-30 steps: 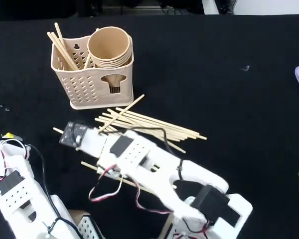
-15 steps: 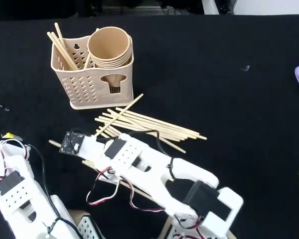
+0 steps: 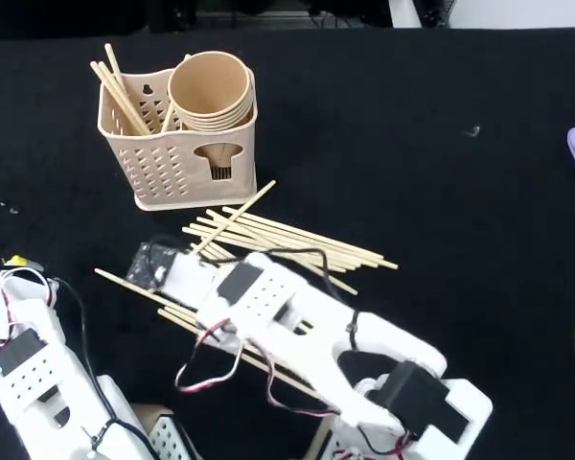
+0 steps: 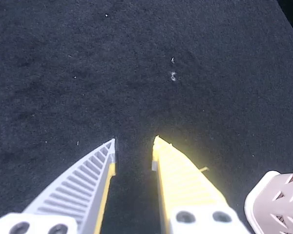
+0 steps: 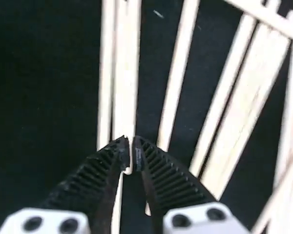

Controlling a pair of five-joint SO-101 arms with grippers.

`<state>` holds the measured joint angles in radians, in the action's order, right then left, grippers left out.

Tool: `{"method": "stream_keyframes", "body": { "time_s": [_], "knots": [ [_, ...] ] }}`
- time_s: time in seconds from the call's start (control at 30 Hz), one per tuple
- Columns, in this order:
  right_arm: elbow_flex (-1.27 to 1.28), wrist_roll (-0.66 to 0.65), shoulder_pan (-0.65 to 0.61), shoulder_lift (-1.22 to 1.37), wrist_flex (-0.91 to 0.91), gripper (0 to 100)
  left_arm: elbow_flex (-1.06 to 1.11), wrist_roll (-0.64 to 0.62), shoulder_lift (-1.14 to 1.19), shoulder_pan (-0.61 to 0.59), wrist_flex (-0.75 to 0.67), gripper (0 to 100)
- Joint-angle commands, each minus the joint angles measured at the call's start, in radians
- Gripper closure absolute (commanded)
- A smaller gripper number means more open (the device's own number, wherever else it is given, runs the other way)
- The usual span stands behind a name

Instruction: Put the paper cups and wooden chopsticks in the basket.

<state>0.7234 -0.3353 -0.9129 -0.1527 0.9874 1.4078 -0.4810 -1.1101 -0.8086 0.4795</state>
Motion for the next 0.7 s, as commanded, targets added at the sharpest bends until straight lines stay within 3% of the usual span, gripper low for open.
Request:
{"method": "stream_keyframes", "body": {
  "time_s": [0.0,0.27,0.67],
  "knots": [
    [0.002,0.071,-0.048,-0.044,-0.049,84.0,-0.041,-0.003,-0.015,-0.002,-0.021,87],
    [0.073,-0.006,0.005,-0.044,-0.193,89.0,-0.041,-0.003,-0.015,-0.002,-0.021,87],
    [0.07,0.017,-0.061,-0.038,-0.161,88.9,-0.041,-0.003,-0.015,-0.002,-0.021,87]
  ]
}}
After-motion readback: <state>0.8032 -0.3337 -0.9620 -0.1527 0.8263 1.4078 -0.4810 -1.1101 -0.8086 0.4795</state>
